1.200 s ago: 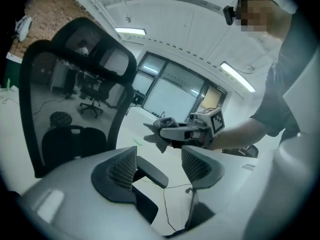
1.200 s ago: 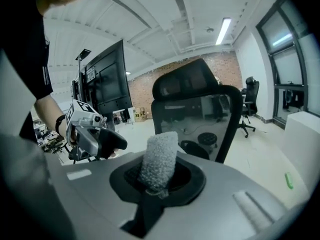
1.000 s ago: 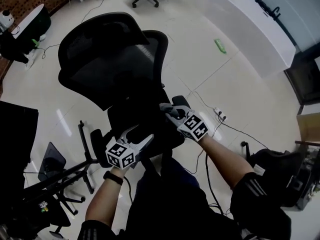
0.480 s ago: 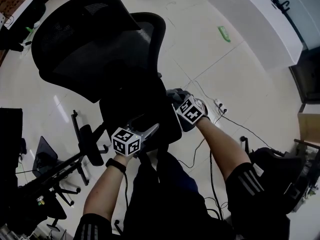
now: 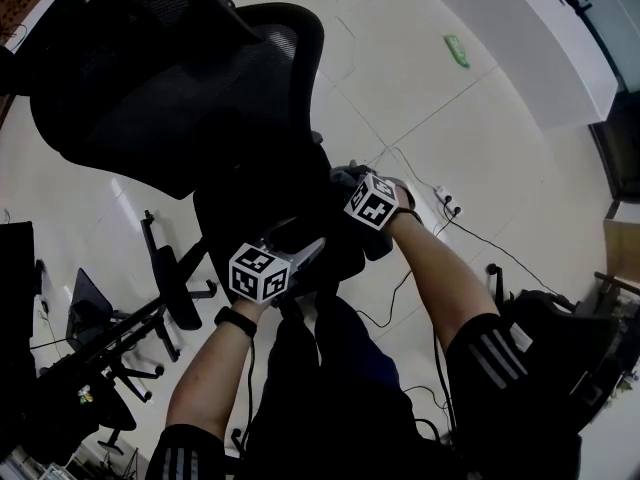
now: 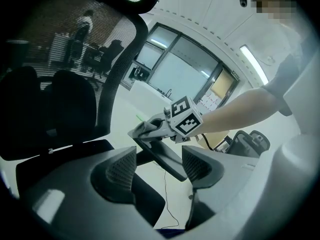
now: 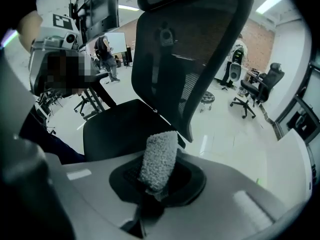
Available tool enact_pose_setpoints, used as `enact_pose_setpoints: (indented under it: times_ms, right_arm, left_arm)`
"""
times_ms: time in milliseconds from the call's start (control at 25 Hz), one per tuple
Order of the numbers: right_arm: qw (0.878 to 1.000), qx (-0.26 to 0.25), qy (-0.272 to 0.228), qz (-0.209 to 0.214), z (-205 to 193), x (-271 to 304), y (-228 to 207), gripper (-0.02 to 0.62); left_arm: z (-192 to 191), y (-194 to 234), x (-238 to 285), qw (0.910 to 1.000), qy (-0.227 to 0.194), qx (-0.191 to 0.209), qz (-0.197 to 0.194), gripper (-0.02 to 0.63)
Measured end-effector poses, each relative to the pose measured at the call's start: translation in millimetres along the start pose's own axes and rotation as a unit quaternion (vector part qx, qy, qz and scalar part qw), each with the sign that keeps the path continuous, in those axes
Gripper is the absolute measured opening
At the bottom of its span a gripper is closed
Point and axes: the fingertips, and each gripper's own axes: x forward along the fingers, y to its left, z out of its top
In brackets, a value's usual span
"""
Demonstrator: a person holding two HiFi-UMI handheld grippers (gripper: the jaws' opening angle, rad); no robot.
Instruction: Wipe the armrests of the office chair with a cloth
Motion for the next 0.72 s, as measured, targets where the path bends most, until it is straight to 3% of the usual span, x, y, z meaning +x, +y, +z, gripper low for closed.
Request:
enact_pose_setpoints:
  times_ms: [360,720]
  right_arm:
    - [0.998,0.052,-0.019,0.012,-17,-14,6,0.034]
    - [0.997,0.081,-0.018,0.011,-59,-40,47,0.034]
  left_arm:
    - [-15,-14,11,0.9997,0.016,-0.002,-0.016,0.307]
    - [-39,-39,14,0.9984,0.042,0.000,-0.039,0.307]
